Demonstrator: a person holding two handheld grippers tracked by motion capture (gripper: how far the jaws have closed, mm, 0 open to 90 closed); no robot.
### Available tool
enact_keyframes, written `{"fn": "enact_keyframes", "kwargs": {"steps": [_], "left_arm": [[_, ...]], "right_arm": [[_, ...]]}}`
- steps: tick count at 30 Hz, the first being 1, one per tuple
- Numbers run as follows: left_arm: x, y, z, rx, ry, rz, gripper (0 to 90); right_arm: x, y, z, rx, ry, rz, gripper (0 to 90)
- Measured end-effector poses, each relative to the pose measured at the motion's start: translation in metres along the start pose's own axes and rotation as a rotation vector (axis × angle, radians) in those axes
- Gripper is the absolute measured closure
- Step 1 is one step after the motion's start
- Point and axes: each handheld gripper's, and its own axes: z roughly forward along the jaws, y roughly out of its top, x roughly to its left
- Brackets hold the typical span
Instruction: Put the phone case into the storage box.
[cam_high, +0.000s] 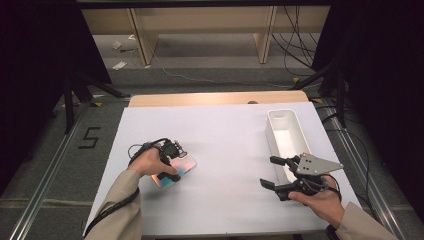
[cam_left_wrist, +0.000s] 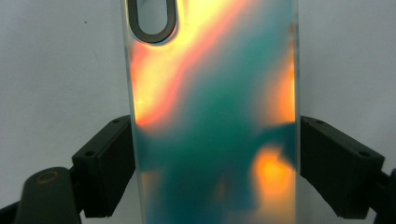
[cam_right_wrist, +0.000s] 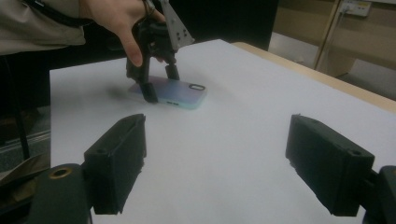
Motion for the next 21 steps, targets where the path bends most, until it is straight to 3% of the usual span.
{"fn": "enact_keyframes", "kwargs": {"steps": [21], "left_arm": [[-0.0002,-0.0048,-0.0008,-0.033,0.001,-0.004,16.2]], "right_arm": [[-0.0001,0.0007,-0.0023,-0.007,-0.006,0.001,21.0]]}}
